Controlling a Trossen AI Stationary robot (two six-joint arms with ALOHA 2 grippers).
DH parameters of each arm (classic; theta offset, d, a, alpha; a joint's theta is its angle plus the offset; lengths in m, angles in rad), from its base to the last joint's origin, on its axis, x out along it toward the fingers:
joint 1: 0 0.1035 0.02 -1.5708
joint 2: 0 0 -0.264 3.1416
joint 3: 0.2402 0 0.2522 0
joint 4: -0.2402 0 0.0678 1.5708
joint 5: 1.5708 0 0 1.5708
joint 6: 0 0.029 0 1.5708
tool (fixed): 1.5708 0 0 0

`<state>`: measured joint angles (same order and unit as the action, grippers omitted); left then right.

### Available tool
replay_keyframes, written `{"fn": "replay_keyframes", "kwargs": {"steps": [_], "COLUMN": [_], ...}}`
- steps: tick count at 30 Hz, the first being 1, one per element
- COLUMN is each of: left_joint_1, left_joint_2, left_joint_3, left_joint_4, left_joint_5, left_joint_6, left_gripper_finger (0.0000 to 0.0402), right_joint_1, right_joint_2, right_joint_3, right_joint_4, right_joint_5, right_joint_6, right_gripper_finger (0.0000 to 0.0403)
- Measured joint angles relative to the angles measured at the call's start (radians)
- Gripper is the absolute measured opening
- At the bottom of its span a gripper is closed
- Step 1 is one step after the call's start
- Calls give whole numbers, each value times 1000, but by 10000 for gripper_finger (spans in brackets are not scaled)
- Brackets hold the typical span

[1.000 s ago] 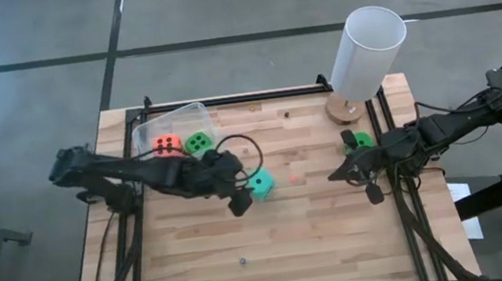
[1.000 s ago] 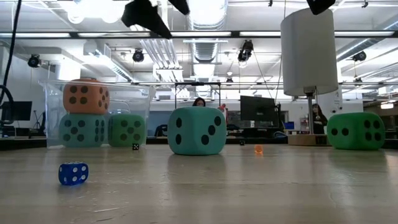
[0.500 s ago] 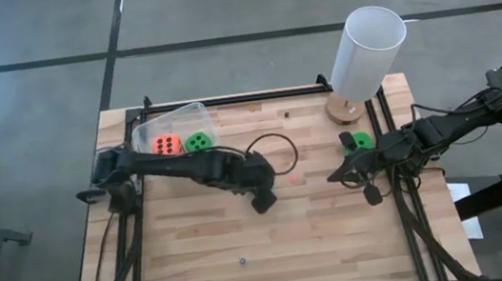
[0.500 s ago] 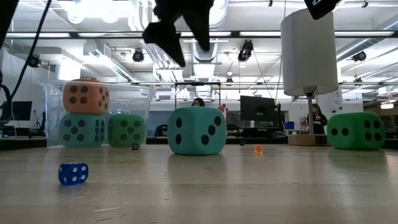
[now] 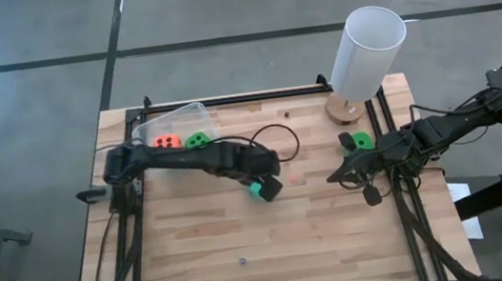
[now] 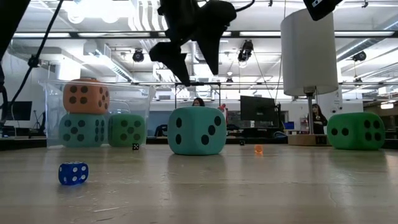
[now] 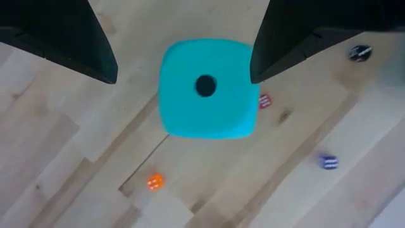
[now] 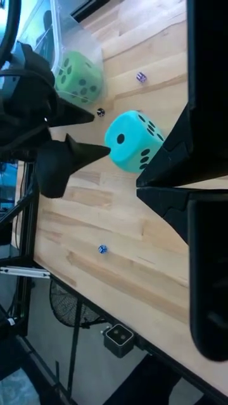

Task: Pick & Place Dice
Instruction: Put the blue large dice into the transparent bin

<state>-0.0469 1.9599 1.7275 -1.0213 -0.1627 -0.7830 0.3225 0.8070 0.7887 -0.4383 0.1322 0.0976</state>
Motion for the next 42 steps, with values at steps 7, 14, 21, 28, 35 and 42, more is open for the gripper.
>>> {"fn": "replay_keyframes", "kwargs": {"steps": [7, 14, 21, 28, 35, 42], "left_joint_1": [3, 3, 3, 4, 4, 4], "left_joint_2": [16, 16, 16, 16, 15, 15], "left_joint_3": [0, -1, -1, -1, -15, -47], "left_joint_4": [6, 7, 7, 7, 8, 16], "left_joint_5": [29, 29, 29, 29, 29, 52], "left_joint_6": [0, 0, 0, 3, 16, 15], "left_gripper_finger": [356, 362, 367, 361, 353, 354], "right_joint_1": [0, 0, 0, 0, 0, 0], "right_joint_2": [1, 2, 2, 2, 2, 2], "right_joint_3": [0, 0, 0, 0, 0, 0], "right_joint_4": [0, 1, 1, 1, 1, 1], "right_joint_5": [0, -1, -1, -1, 0, 0], "right_joint_6": [17, 57, 60, 60, 60, 59], "right_gripper_finger": [8, 8, 8, 8, 8, 8]}}
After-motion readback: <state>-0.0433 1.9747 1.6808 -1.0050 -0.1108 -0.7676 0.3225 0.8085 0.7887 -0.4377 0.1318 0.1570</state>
